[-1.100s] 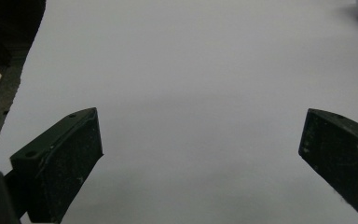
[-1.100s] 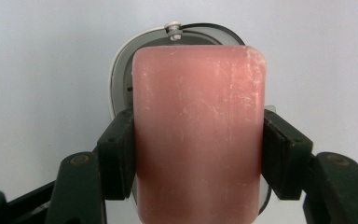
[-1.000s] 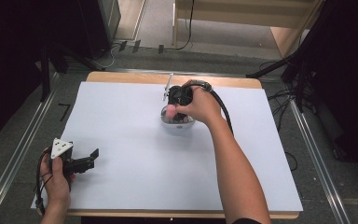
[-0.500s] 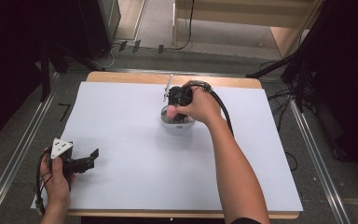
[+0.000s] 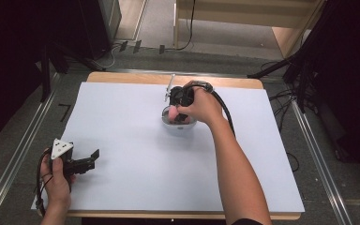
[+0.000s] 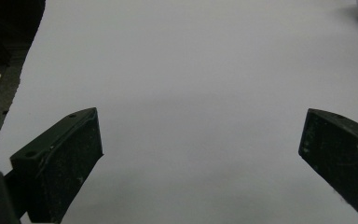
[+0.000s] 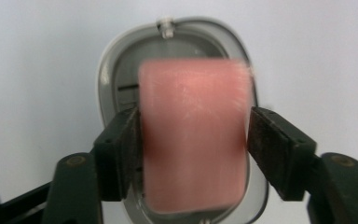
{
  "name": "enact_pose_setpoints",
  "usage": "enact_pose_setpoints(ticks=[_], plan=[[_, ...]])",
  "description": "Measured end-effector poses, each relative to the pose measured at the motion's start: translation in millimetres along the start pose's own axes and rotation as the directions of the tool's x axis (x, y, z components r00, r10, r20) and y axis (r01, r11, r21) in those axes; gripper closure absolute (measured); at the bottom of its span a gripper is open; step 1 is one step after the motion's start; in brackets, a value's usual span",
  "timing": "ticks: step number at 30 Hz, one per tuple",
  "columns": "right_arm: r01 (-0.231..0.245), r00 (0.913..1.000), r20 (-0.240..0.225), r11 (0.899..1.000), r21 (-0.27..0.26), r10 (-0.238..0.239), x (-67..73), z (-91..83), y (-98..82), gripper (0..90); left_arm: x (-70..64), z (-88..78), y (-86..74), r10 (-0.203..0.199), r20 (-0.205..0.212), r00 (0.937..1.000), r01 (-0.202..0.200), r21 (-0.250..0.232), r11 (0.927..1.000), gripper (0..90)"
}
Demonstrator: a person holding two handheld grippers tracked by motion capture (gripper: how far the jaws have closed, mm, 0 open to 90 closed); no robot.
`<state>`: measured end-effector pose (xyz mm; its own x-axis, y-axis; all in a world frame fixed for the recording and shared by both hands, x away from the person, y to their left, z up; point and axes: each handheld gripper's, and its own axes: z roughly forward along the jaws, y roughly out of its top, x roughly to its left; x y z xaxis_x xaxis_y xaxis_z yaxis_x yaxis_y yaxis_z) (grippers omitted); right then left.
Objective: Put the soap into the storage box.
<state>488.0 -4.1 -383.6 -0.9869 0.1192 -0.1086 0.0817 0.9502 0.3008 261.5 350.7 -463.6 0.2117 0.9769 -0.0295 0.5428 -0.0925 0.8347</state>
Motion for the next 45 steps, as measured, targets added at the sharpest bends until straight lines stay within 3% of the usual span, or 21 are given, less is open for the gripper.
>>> enact_pose_setpoints(ticks=[9, 10, 19, 32, 45], plan=[[-0.038, 0.9984, 0.042, 0.999, -0.022, 0.039, 0.6, -14.9, -7.7, 34.0, -0.1, 0.0, 0.0, 0.001, 0.001, 1.0000, -0.001, 0.000, 1.0000, 0.0], [-0.056, 0.9979, 0.033, 0.998, -0.029, 0.057, 2.0, -17.4, -10.2, 34.0, -0.1, 0.1, -0.1, 0.001, 0.001, 1.0000, -0.001, -0.001, 1.0000, 0.0], [-0.072, 0.9967, 0.033, 0.996, -0.042, 0.074, 11.5, -23.9, -24.9, 33.2, -0.2, 0.2, -0.1, 0.001, 0.002, 1.0000, -0.001, -0.001, 1.0000, 0.0], [-0.140, 0.9900, 0.018, 0.990, -0.032, 0.140, 25.4, -24.0, -56.3, 30.9, -0.5, 0.2, -0.1, 0.002, -0.002, 1.0000, -0.002, 0.001, 1.0000, 0.0], [-0.187, 0.9823, -0.004, 0.982, -0.039, 0.188, 38.8, -18.5, -73.4, 25.5, -0.5, 0.2, -0.1, 0.002, -0.002, 1.0000, -0.002, 0.001, 1.0000, 0.0]])
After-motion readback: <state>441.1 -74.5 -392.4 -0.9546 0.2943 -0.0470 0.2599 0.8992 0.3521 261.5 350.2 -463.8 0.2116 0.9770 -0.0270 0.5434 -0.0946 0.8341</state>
